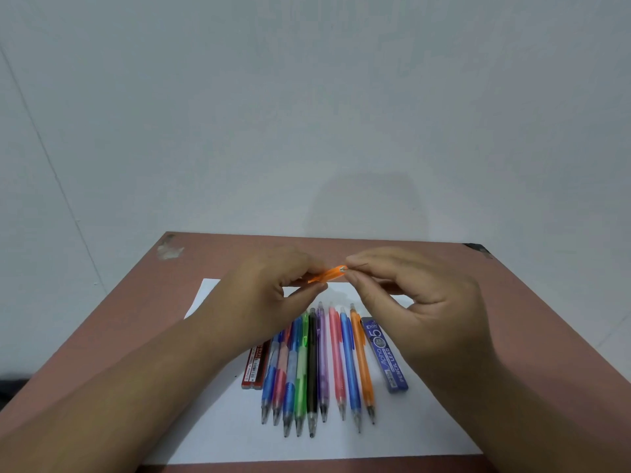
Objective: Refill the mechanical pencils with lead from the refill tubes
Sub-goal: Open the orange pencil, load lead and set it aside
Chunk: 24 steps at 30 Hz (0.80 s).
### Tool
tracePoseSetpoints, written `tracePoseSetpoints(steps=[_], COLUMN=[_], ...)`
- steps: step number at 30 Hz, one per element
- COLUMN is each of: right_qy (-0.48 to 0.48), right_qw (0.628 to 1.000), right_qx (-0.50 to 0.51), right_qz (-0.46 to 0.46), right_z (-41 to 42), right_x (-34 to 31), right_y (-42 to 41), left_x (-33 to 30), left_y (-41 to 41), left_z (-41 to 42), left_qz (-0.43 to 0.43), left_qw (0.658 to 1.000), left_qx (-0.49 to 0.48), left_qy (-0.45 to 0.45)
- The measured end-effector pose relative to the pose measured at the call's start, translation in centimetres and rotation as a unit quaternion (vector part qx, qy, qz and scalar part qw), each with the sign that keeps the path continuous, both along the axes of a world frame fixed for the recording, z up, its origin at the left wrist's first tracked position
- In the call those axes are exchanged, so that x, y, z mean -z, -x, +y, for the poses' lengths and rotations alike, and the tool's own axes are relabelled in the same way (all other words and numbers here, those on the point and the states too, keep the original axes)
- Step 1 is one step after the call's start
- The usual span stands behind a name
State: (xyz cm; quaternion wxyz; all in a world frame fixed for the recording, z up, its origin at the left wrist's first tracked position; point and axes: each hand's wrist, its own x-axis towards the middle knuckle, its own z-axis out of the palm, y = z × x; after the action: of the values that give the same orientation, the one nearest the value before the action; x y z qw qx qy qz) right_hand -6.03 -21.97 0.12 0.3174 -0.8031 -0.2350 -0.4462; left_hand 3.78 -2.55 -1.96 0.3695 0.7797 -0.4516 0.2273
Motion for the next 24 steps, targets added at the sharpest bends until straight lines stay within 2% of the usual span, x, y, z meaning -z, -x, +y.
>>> tracePoseSetpoints(steps=[9,14,17,20,22,24], right_qy=[-0.040,-0.087,-0.087,-0.032,0.004,0.014], right_qw=[0.999,0.992,0.971,0.914,0.881,0.866], right_qx=[0.018,0.061,0.157,0.239,0.251,0.241], right_qz=[0.015,0.065,0.161,0.326,0.401,0.438], right_z=[0.2,-0.1,-1.3,-3.5,-4.5,-4.7], right_x=[0.1,0.1,-0.3,-0.1,0.4,0.7], right_y=[0.0,-0.2,-0.9,-1.8,-2.2,-2.3], left_x=[0.1,0.1,0.0,-0.1,-0.2,-0.3], left_y=[-0.1,-0.1,-0.2,-0.5,-0.6,-0.6], left_z=[0.1,0.1,0.1,0.2,0.3,0.4], left_qz=[0.041,0.051,0.060,0.066,0.066,0.062], left_qw=[0.999,0.998,0.997,0.995,0.994,0.994], left_qx=[-0.016,-0.032,-0.053,-0.072,-0.084,-0.085], left_qy=[0.003,-0.004,0.007,0.025,0.023,0.024])
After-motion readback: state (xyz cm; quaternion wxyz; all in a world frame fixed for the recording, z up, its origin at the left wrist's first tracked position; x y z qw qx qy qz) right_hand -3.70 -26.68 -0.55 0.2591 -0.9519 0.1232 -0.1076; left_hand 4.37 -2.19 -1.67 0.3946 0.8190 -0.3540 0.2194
